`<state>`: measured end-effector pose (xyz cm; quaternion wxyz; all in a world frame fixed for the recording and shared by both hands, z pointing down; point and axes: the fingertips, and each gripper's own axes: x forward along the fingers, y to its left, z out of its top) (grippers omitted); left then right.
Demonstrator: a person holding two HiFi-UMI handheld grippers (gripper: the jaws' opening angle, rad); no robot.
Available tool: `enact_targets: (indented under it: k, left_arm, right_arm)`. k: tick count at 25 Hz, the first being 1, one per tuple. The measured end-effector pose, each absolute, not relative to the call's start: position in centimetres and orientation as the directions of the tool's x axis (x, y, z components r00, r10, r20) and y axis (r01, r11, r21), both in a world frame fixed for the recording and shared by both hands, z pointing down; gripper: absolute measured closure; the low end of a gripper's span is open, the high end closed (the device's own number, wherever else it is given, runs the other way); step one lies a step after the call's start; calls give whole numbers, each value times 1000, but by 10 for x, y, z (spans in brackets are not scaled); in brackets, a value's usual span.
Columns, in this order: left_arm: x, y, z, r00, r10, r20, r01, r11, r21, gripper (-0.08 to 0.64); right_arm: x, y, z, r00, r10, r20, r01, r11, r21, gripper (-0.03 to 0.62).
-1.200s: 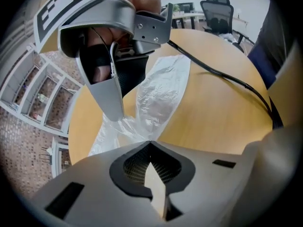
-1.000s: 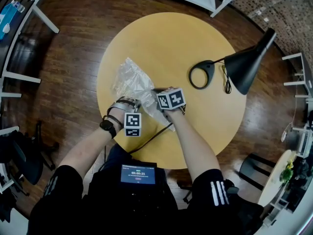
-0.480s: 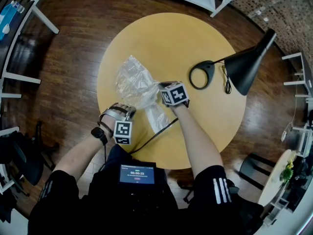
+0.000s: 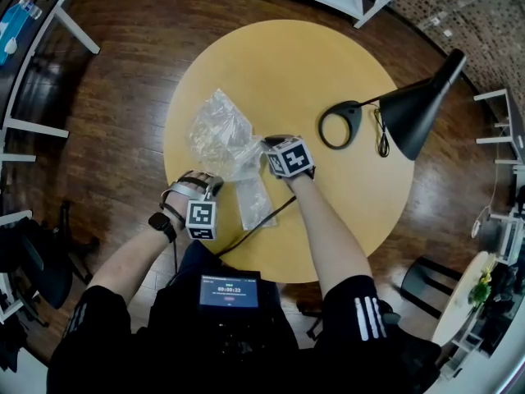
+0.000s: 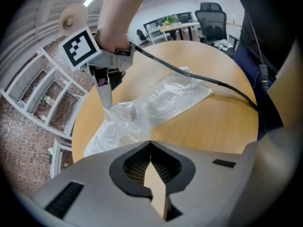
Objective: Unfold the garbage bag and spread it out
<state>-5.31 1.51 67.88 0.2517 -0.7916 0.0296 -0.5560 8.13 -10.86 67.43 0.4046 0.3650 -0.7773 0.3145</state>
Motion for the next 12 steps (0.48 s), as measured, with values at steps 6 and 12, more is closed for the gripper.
enact_targets:
  k: [6,12]
  left_arm:
    - [-60,4,666,370,-347,862,187,-881,-435,400]
    - [-25,7,638,434,-381,816,239,-825,-512,417]
  right_arm:
    - [81,-100,641,-511,-369,777,-827,458,-326,433]
    - [75,-64,640,-552,-328,766,-819,382,-427,431]
